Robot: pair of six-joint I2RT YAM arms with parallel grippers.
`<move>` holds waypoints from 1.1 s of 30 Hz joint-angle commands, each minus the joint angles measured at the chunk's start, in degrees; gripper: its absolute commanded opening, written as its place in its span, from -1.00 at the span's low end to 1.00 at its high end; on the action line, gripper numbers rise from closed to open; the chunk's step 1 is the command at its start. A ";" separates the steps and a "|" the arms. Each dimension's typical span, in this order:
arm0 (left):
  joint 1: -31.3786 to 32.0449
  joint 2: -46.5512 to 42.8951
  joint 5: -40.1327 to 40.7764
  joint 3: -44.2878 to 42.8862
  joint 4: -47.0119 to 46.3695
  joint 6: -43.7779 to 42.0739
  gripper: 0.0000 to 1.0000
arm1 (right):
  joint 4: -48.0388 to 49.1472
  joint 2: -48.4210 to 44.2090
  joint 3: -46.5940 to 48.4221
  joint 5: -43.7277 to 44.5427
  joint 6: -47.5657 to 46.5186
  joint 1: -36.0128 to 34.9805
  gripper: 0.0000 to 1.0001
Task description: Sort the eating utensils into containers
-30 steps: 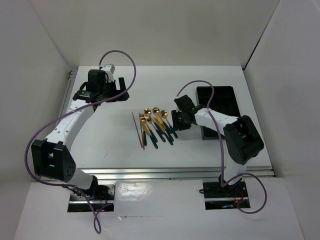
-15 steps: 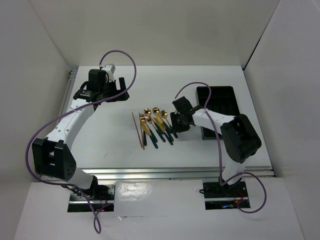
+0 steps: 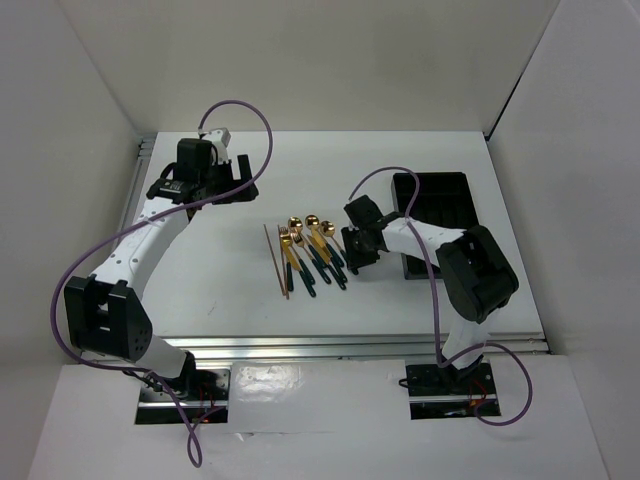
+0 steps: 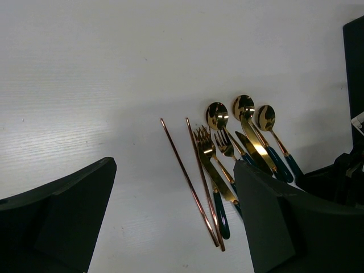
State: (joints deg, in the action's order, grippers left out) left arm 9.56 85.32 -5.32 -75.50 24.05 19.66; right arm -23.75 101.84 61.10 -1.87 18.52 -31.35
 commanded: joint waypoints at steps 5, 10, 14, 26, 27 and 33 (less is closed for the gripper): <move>-0.16 0.37 0.22 -2.89 -0.67 -0.41 1.00 | -0.33 2.75 0.25 2.57 0.20 -0.46 -0.44; -0.16 0.37 0.22 -2.89 -0.67 -0.41 1.00 | -0.33 5.12 0.25 3.88 0.72 -0.46 -0.44; -0.16 0.37 0.22 -2.89 -0.67 -0.41 1.00 | -0.86 6.26 0.86 4.42 1.25 -0.46 -0.44; -0.16 0.37 0.22 -2.89 -0.67 -0.41 1.00 | -4.20 8.55 4.28 9.15 2.48 -0.46 -0.81; -0.16 0.37 0.22 -2.89 -0.67 -0.41 1.00 | -5.16 7.85 5.33 9.77 2.48 -0.46 -0.84; -0.16 0.37 0.22 -2.89 -0.15 -0.41 1.00 | -9.39 2.05 10.87 11.97 2.48 -0.46 -0.87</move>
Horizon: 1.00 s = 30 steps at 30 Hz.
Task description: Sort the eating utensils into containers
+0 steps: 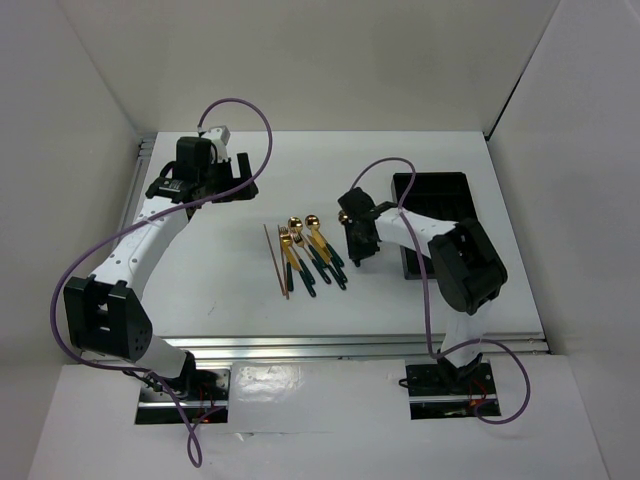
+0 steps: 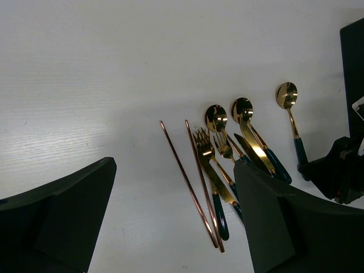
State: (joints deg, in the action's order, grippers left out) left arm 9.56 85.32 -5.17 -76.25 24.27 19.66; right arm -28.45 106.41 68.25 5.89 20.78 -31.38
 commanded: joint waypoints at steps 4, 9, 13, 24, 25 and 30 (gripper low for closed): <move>-0.16 0.37 0.07 -2.15 -0.37 -0.41 1.00 | -7.67 -7.52 6.27 5.71 -0.30 1.04 -0.87; -0.16 -0.15 0.07 -2.15 -0.37 -0.41 1.00 | -9.96 -15.69 6.90 4.66 -1.43 5.35 -0.87; -0.16 -0.15 0.07 -2.15 -0.37 -0.41 1.00 | -10.57 -21.41 3.48 5.27 -2.05 8.52 -0.87; -0.16 0.37 -1.07 -2.15 -0.37 -0.41 1.00 | -12.42 -24.50 0.21 10.97 -3.19 14.93 -0.81; -0.16 0.37 -0.29 -2.15 -0.37 -0.41 1.00 | -13.73 -24.50 0.22 12.29 -3.20 14.94 -0.81; -0.16 0.37 0.34 -2.68 0.16 -0.93 1.00 | -16.20 -21.51 4.52 10.99 -5.83 16.79 -0.81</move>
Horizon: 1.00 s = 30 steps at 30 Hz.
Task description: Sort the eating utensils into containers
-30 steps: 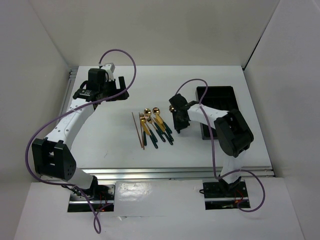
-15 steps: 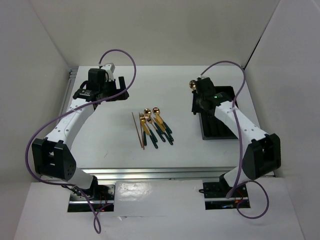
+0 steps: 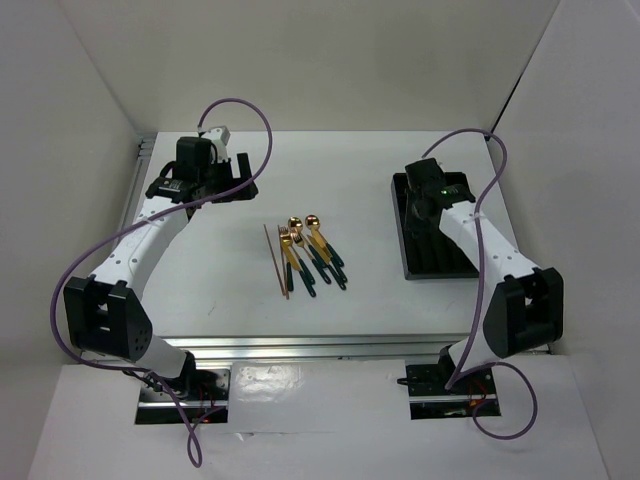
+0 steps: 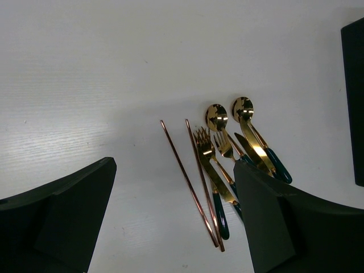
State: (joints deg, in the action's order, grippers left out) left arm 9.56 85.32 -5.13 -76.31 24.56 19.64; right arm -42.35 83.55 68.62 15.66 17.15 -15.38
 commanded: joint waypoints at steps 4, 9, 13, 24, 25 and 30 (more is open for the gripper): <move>-0.16 0.37 1.51 -2.61 -0.12 -0.92 1.00 | -2.30 2.06 3.63 2.44 -3.70 0.79 -0.79; -0.16 0.37 2.05 -2.61 -0.12 -1.45 1.00 | 0.33 2.06 1.44 0.35 -5.98 0.79 -0.74; -0.16 0.37 2.05 -2.61 -0.12 -1.45 1.00 | 2.18 2.58 -1.20 0.34 -6.69 0.79 -0.71; -0.16 0.90 3.28 -2.61 -0.12 -1.45 1.00 | 3.14 8.73 -1.74 -0.37 -7.21 0.79 -0.71; -0.16 0.90 3.28 -2.61 -0.12 -1.45 1.00 | 3.15 8.74 -1.74 0.15 -7.22 0.79 -0.71; -0.16 1.43 3.28 -2.61 -0.12 -1.45 1.00 | 2.62 11.63 -1.21 0.16 -7.22 0.79 -0.71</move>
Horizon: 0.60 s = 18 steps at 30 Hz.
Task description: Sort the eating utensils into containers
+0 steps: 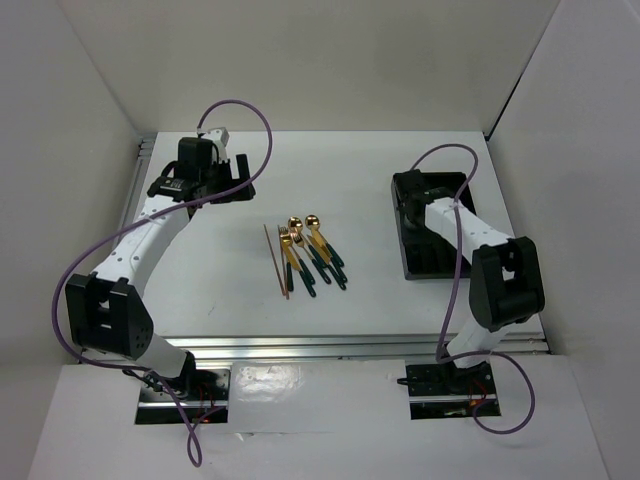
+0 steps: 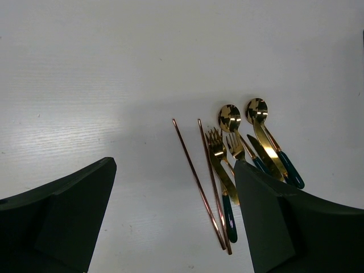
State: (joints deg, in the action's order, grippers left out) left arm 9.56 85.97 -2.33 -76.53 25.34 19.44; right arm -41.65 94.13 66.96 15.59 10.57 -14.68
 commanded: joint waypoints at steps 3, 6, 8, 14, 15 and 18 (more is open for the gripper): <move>-0.16 0.77 0.48 -2.39 -0.91 -1.78 1.00 | 1.92 2.37 0.45 0.23 -0.64 0.09 -0.68; -0.16 0.77 1.01 -2.39 -0.91 -1.78 1.00 | 1.40 2.99 0.98 0.23 -0.64 0.09 -0.52; -0.16 0.77 1.01 -2.39 -0.91 -1.78 1.00 | 1.39 2.99 0.98 0.23 -0.64 0.09 -0.34; -0.16 0.77 0.48 -2.39 -0.91 -1.78 1.00 | 1.39 0.28 1.60 0.23 -0.11 0.09 -0.14; -0.16 0.77 0.48 -2.39 -0.91 -1.78 1.00 | 0.79 0.27 1.60 0.23 -0.11 0.09 -0.14; -0.16 0.77 -0.05 -2.39 -0.91 -1.78 1.00 | -0.36 -1.23 4.13 0.23 0.41 0.09 -0.14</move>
State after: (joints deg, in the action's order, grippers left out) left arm 9.56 86.39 -1.78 -76.53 25.36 19.25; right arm -41.82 96.42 67.24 15.62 10.39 -14.68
